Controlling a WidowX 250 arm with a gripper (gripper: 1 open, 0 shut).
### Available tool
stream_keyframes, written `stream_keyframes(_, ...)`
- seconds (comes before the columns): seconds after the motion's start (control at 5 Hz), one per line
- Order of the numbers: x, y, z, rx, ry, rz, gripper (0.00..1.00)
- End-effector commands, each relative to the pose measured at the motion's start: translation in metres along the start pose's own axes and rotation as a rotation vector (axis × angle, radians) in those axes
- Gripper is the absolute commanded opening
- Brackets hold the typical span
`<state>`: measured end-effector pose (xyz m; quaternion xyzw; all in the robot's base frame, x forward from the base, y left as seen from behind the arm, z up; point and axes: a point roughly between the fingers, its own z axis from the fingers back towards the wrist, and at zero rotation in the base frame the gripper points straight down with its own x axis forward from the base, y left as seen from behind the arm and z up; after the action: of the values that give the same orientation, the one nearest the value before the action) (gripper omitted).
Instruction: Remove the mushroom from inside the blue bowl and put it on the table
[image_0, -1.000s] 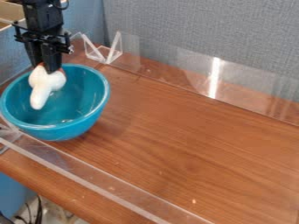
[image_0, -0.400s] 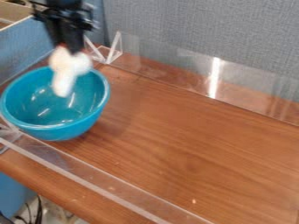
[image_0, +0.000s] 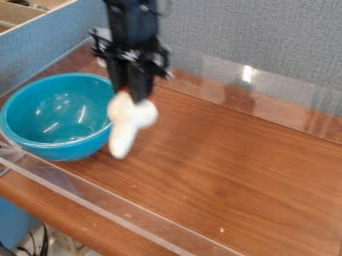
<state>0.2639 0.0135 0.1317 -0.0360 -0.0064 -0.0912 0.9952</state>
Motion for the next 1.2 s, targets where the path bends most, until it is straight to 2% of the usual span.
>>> stream_keyframes(0.0,0.003,-0.014,-0.008,0.012,-0.033,-0.049,0.0)
stream_keyframes(0.2,0.006,-0.021,-0.028,0.008,-0.016,-0.094,0.0)
stream_keyframes(0.4,0.007,-0.028,-0.037,0.002,-0.01,-0.141,0.0)
stream_keyframes(0.6,0.007,-0.036,-0.042,-0.01,-0.016,-0.185,0.0)
stream_keyframes(1.0,0.026,-0.067,-0.035,-0.024,-0.019,-0.274,0.0)
